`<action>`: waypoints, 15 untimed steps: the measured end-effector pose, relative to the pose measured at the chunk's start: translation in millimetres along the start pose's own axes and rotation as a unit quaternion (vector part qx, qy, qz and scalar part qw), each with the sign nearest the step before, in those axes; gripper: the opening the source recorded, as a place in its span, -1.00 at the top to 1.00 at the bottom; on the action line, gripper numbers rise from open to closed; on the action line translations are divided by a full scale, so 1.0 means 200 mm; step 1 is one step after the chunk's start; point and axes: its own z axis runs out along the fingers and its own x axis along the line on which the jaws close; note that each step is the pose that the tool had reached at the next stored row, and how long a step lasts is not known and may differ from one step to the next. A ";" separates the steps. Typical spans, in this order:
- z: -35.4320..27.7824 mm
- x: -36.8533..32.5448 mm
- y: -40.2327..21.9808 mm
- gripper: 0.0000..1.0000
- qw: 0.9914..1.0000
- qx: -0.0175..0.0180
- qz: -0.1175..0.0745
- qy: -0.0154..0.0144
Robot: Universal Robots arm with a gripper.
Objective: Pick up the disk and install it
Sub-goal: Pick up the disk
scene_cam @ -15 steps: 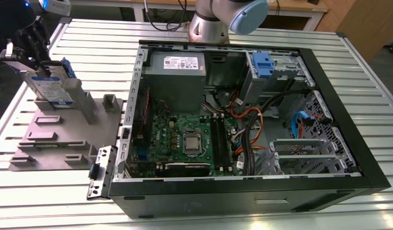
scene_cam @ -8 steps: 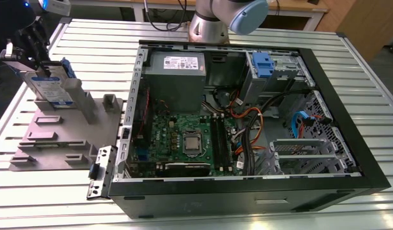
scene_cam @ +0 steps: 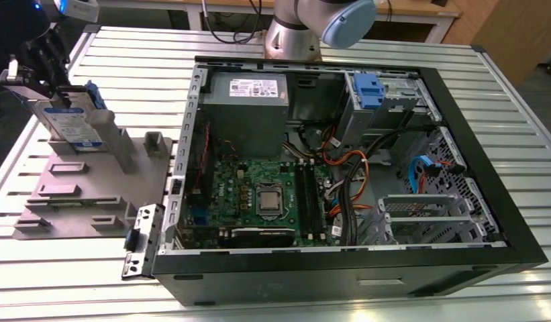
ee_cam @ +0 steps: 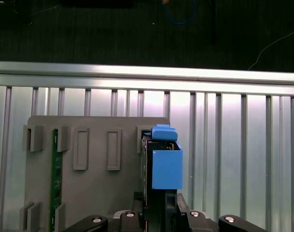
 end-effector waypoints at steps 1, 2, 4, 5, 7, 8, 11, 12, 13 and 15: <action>0.000 0.000 0.000 0.30 1.000 0.000 0.000 0.000; 0.000 0.000 0.000 0.30 1.000 0.000 0.000 0.000; 0.000 0.000 0.000 0.30 1.000 0.000 0.007 0.000; 0.000 0.000 0.000 0.30 1.000 0.000 0.008 0.000; 0.000 0.000 0.000 0.30 1.000 0.000 0.008 0.000; 0.000 0.000 0.000 0.30 1.000 0.000 0.008 0.000; 0.000 0.000 0.000 0.30 1.000 0.000 0.011 0.000; -0.002 0.000 0.001 0.30 1.000 0.000 0.012 0.000; -0.006 0.000 0.001 0.30 1.000 0.001 0.013 -0.001; -0.020 0.000 0.001 0.30 1.000 0.000 0.014 0.000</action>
